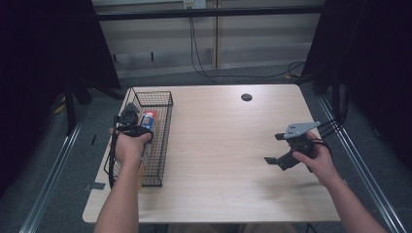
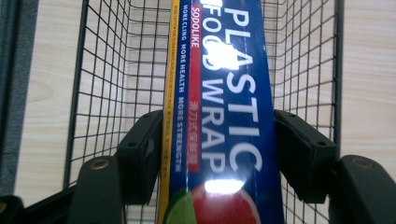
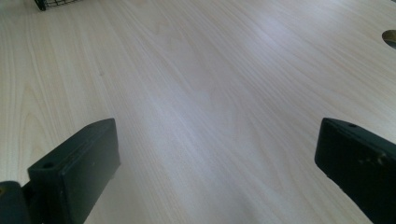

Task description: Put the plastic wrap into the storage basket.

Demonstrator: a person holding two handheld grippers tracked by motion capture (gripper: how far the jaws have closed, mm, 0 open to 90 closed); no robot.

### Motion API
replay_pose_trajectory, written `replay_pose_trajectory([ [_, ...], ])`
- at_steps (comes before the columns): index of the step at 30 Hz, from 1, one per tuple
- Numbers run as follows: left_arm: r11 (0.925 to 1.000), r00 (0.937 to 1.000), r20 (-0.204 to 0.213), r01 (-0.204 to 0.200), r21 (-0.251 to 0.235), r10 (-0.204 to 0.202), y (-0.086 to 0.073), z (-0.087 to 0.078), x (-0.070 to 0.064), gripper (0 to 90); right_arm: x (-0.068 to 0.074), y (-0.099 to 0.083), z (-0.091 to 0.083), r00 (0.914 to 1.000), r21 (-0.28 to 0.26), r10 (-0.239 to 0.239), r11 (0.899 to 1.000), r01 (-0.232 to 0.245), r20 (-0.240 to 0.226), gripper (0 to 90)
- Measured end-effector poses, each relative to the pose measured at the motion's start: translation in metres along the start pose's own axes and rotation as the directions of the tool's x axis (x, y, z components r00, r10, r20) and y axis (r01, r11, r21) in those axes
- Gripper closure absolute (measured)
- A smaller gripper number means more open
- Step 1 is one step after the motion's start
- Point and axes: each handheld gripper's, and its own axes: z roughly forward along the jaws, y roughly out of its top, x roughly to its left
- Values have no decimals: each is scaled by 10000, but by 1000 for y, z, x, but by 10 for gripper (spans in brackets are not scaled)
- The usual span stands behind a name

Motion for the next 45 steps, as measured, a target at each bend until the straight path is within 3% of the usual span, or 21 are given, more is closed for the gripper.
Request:
replay_pose_trajectory([
  [9, 9999, 9998, 161, -95, -126, 97, -1, -17, -1, 335, 2, 2, -2, 10000, -134, 44, 9999, -44, 20, 1],
  [15, 9996, 9983, 575, 133, -267, -117, -4, -26, 1, 328, 3, 3, -2, 10000, -139, -13, 9999, 12, -7, 1],
  [24, 9984, 9932, 1094, -351, -446, 398, -4, -40, -12, 318, 5, 5, 0, 10000, -121, -72, 9999, 72, -16, 1],
  [32, 9939, 9828, 1576, -857, -700, 959, -2, -49, -30, 277, 5, 6, 0, 9999, -98, -95, 9999, 95, -58, 1],
  [45, 9817, 9569, 2301, -1554, -1105, 1774, -5, -53, -59, 181, 6, 6, 2, 9999, -89, -137, 9999, 136, -93, 1],
])
